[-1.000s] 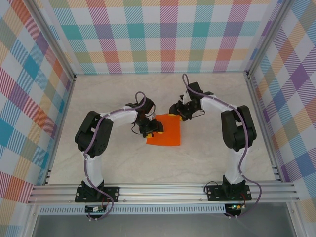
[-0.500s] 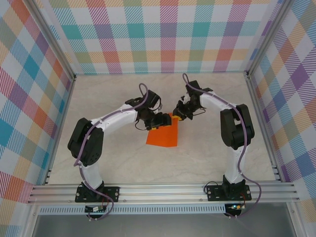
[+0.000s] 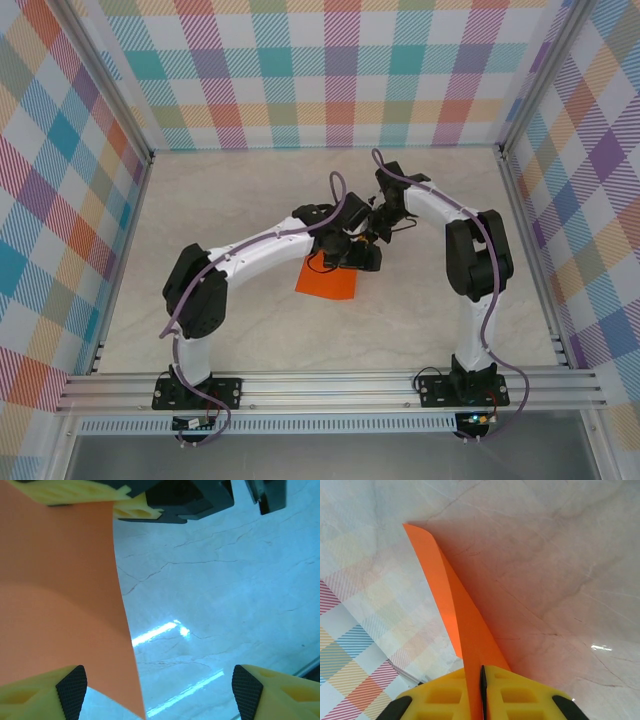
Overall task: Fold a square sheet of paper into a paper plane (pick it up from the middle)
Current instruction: First fold in half a square sheet of paper at the center of the table.
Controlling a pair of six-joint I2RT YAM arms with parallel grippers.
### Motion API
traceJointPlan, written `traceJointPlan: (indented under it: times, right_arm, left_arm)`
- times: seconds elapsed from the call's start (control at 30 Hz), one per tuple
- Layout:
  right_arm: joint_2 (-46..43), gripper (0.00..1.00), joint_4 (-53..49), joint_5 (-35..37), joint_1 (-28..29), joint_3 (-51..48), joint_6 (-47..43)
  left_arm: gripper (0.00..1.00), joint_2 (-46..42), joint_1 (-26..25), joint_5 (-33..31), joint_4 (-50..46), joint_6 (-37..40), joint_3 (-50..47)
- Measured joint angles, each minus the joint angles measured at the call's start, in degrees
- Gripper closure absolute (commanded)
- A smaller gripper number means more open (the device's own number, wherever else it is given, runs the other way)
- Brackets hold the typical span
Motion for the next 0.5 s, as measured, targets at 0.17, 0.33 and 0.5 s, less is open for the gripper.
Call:
traceJointPlan:
  times: [0.17, 0.33, 0.5]
  right_arm:
    - [0.00, 0.88, -0.92, -0.02, 0.00, 0.22, 0.00]
    - [0.00, 0.88, -1.22, -0.07, 0.00, 0.79, 0.02]
    - [0.04, 0.87, -1.29, -0.02, -0.11, 1.27, 0.13]
  left_arm:
    - [0.28, 3.58, -0.59, -4.07, -4.85, 1.14, 2.67]
    - [0.29, 5.33, -0.59, -6.78, -8.81, 1.73, 3.91]
    - [0.34, 6.62, -0.74, -8.15, -11.21, 2.60, 6.14]
